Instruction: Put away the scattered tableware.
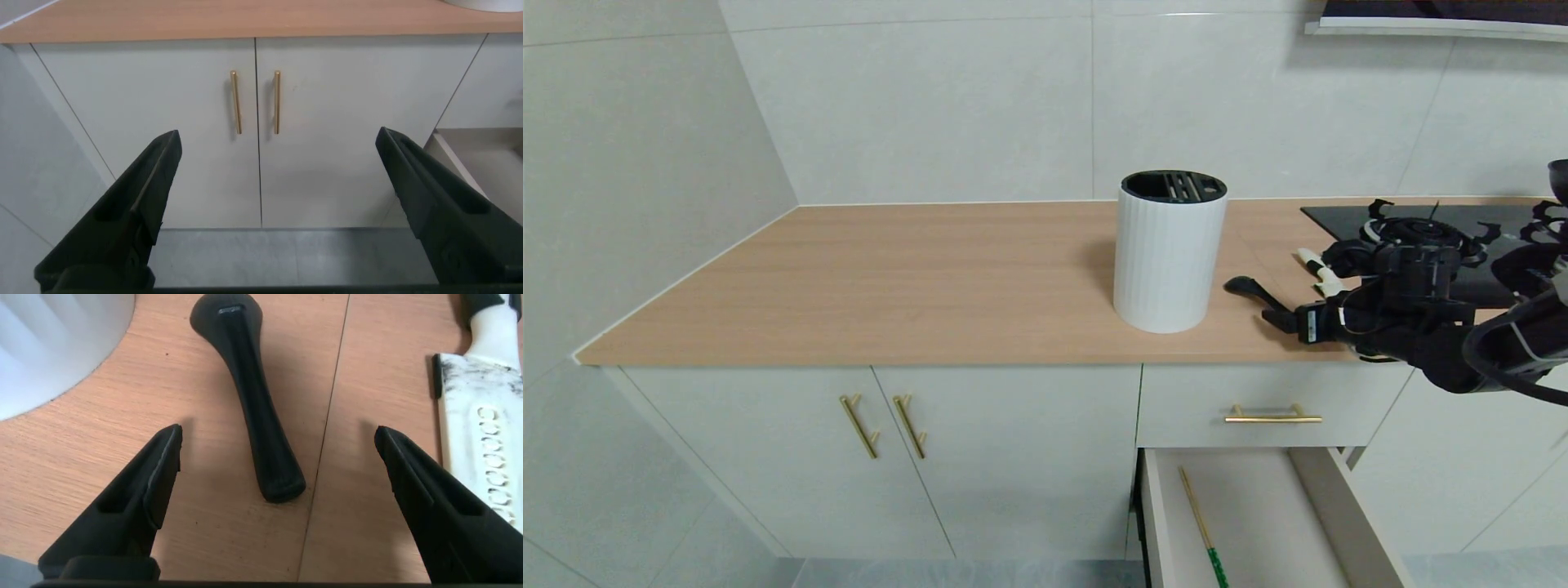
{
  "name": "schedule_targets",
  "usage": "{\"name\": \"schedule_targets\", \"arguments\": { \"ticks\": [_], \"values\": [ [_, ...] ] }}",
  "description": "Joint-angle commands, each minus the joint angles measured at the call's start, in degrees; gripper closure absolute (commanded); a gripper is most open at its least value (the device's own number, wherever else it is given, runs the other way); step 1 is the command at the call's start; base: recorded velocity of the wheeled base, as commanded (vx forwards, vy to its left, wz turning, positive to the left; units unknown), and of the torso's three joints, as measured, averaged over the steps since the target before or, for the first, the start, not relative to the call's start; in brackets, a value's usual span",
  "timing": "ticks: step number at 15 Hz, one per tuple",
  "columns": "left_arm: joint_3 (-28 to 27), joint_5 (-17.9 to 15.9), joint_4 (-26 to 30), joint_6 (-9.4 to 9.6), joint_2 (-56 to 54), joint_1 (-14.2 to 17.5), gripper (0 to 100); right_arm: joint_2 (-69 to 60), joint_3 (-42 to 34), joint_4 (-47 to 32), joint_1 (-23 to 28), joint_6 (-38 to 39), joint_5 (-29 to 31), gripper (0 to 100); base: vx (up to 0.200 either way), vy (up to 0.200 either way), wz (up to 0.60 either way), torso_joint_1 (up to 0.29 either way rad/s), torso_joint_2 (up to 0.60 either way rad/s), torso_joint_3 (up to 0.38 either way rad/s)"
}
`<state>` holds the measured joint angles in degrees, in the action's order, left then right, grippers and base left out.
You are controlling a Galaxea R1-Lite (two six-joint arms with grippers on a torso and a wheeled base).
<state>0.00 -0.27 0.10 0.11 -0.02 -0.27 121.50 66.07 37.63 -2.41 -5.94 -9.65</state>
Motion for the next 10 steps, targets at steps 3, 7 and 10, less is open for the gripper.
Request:
{"name": "schedule_targets", "arguments": {
  "ticks": [3, 7, 10],
  "values": [
    [0.0, 0.0, 0.0, 0.07, 0.0, 0.0, 0, 0.4, 0.1, 0.0, 0.0, 0.0, 0.0, 0, 0.0, 0.0, 0.0, 0.0, 0.0, 0.0],
    [0.0, 0.0, 0.0, -0.02, 0.0, 0.0, 0, 0.6, 0.1, 0.0, 0.0, 0.0, 0.1, 0, 0.0, 0.0, 0.0, 0.0, 0.0, 0.0],
    [0.0, 0.0, 0.0, -0.02, 0.0, 0.0, 0, 0.9, 0.1, -0.3, 0.0, 0.0, 0.1, 0, 0.0, 0.0, 0.0, 0.0, 0.0, 0.0]
  ]
}}
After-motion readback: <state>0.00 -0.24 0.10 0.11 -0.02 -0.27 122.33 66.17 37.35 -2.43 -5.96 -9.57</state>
